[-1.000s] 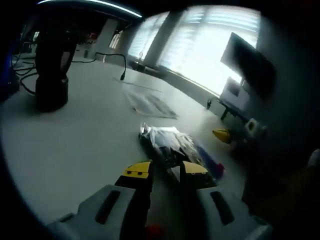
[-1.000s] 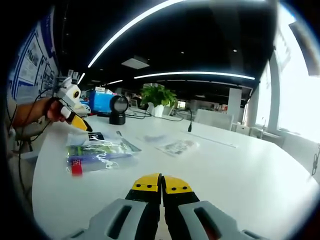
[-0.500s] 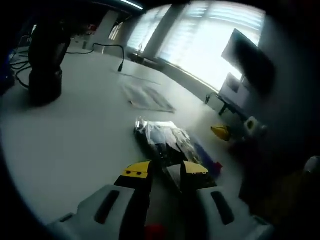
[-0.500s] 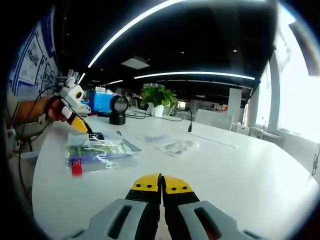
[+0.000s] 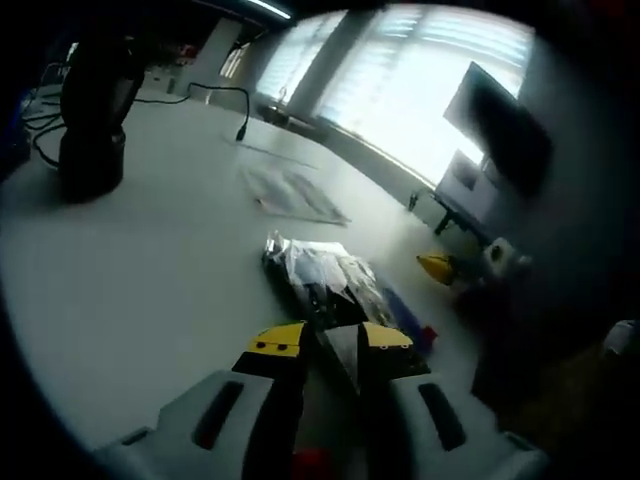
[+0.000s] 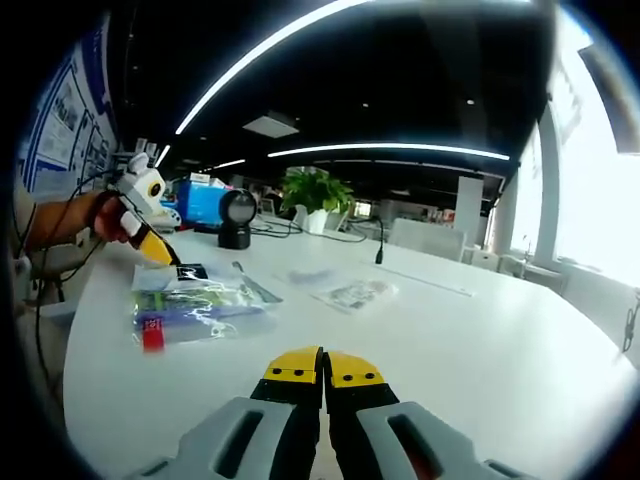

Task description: Clip sheet goods on table flip sheet goods clip sheet goods scan sheet goods put sheet goods back to table

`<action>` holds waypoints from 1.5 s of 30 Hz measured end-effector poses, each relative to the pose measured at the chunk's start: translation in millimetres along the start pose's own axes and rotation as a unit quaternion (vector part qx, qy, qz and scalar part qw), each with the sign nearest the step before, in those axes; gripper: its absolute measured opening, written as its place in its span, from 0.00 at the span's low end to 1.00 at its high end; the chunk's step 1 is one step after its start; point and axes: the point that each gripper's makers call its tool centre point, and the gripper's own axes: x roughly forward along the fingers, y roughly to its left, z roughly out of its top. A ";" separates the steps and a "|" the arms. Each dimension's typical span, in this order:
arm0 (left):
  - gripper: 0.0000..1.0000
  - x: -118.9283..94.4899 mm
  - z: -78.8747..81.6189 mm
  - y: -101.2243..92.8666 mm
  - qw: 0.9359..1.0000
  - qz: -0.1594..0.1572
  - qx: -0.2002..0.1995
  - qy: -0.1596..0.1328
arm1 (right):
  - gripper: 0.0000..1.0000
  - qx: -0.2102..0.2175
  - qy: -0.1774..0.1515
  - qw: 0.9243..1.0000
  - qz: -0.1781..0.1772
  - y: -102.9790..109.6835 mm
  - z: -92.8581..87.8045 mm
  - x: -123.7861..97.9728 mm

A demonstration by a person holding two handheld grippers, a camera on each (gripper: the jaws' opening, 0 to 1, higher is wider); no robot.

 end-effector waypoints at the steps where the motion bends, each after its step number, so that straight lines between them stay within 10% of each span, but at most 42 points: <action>1: 0.12 0.6 -1.8 -3.6 1.000 -0.001 -0.001 -0.001 | 0.00 0.000 0.000 1.000 0.000 0.1 0.0 0.0; 45: 0.00 -2.5 5.0 2.5 0.984 -0.028 -0.174 0.005 | 0.00 -0.002 0.001 1.000 0.002 1.4 -0.6 1.1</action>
